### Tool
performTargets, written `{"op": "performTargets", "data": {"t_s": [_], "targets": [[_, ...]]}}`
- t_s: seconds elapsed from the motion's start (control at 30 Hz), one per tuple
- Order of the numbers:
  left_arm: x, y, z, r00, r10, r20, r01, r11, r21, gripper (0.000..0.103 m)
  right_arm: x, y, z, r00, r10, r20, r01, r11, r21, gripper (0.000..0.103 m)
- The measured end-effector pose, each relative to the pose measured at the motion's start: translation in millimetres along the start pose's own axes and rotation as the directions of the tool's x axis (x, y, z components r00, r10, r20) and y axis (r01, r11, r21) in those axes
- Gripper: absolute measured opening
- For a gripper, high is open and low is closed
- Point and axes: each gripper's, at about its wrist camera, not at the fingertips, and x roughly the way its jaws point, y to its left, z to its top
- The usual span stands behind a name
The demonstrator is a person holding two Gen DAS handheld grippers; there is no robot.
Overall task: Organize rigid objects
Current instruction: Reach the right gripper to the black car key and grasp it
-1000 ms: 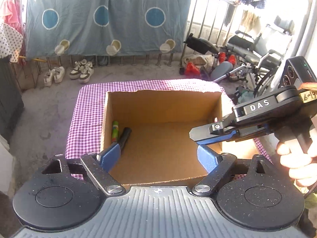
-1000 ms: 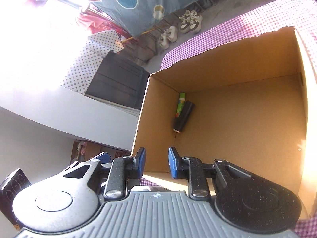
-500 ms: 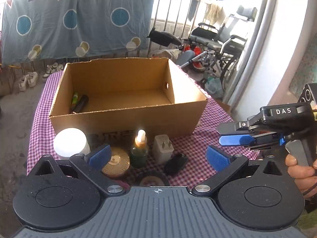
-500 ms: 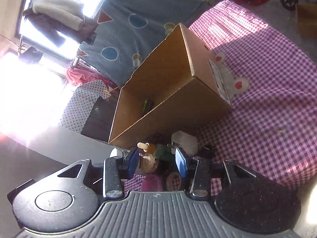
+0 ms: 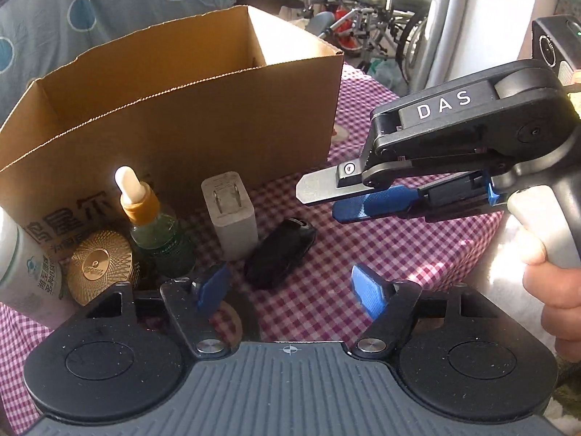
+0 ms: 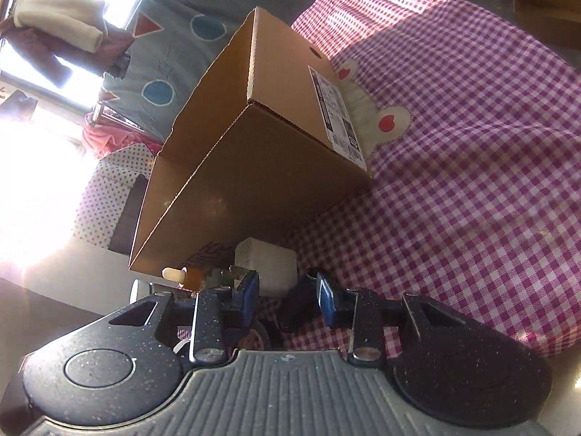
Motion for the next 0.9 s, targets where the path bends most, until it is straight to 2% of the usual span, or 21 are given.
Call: {"op": "performTargets", "data": {"t_s": [0.17, 0.33, 0.43, 0.5, 0.63, 0.8, 0.9], "targets": [[11.1, -1.0, 1.5, 0.999, -0.029, -0.041, 0.028, 0.999, -0.018, 0.068, 18.1, -4.8, 7.1, 1.0, -0.009, -0.025, 0.009, 1.0, -0.004, 0.037], [10.4, 1.8, 1.6, 0.991, -0.123, -0.042, 0.12, 0.991, -0.062, 0.066, 30.4, -14.6, 10.7, 0.998, 0.019, -0.057, -0.018, 1.0, 0.025, 0.037], [7.2, -2.2, -2.1, 0.98, -0.191, -0.052, 0.187, 0.98, -0.074, 0.063, 32.4, -20.5, 10.1, 0.996, 0.047, -0.073, -0.044, 0.998, 0.044, 0.037], [2.6, -4.5, -4.3, 0.985, -0.169, -0.037, 0.166, 0.984, -0.071, 0.059, 30.4, -22.7, 9.4, 0.997, 0.042, -0.071, -0.039, 0.998, 0.046, 0.037], [-2.3, -5.9, -5.9, 0.996, -0.084, 0.002, 0.084, 0.995, -0.053, 0.057, 21.5, -26.7, 7.4, 0.998, 0.036, -0.058, -0.033, 0.999, 0.041, 0.037], [20.6, 0.3, 5.0, 0.994, -0.098, -0.046, 0.093, 0.992, -0.084, 0.054, 27.1, -27.2, 9.4, 0.997, 0.016, -0.073, -0.015, 1.0, 0.02, 0.037], [21.7, 0.3, 7.0, 0.994, -0.101, -0.03, 0.098, 0.99, -0.097, 0.054, 34.7, -27.9, 7.8, 0.994, 0.031, -0.102, -0.028, 0.999, 0.032, 0.035]]}}
